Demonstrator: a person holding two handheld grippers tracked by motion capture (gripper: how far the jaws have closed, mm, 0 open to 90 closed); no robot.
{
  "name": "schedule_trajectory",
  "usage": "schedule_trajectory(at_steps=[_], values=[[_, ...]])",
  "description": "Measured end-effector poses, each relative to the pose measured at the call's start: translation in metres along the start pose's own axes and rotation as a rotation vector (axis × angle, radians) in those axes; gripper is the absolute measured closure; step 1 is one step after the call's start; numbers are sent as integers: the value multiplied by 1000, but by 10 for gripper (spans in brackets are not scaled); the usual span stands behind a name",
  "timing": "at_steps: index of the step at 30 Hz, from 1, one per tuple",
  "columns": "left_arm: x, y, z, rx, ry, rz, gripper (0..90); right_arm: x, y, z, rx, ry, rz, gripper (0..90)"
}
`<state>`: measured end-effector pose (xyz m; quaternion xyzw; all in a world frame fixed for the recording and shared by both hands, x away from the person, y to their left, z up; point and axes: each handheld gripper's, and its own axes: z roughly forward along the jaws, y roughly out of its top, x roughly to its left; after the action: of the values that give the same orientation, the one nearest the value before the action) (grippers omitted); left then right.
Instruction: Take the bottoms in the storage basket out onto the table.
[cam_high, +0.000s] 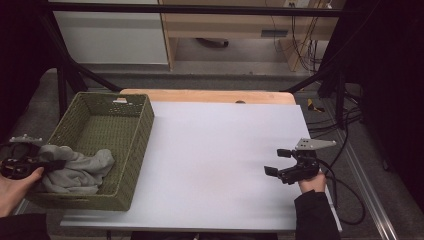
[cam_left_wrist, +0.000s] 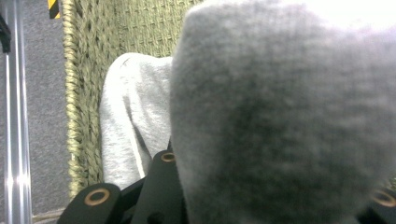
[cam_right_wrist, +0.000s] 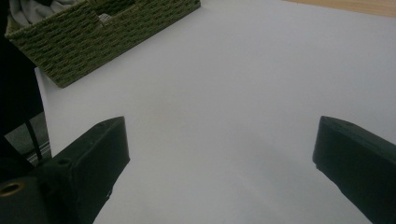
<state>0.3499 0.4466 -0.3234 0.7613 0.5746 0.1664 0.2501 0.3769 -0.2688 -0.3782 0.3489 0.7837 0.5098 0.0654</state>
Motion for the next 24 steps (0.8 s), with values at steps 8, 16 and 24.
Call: schedule_trajectory(at_steps=[8,16,24], values=[[0,1,-9,-23,-20,-2,753,0,0,0,-1,0,2,41],[-4,3,-16,-49,-18,6,754,0,0,0,0,1,1,41],[-9,6,-23,-77,-16,15,754,0,0,0,0,4,-2,41]])
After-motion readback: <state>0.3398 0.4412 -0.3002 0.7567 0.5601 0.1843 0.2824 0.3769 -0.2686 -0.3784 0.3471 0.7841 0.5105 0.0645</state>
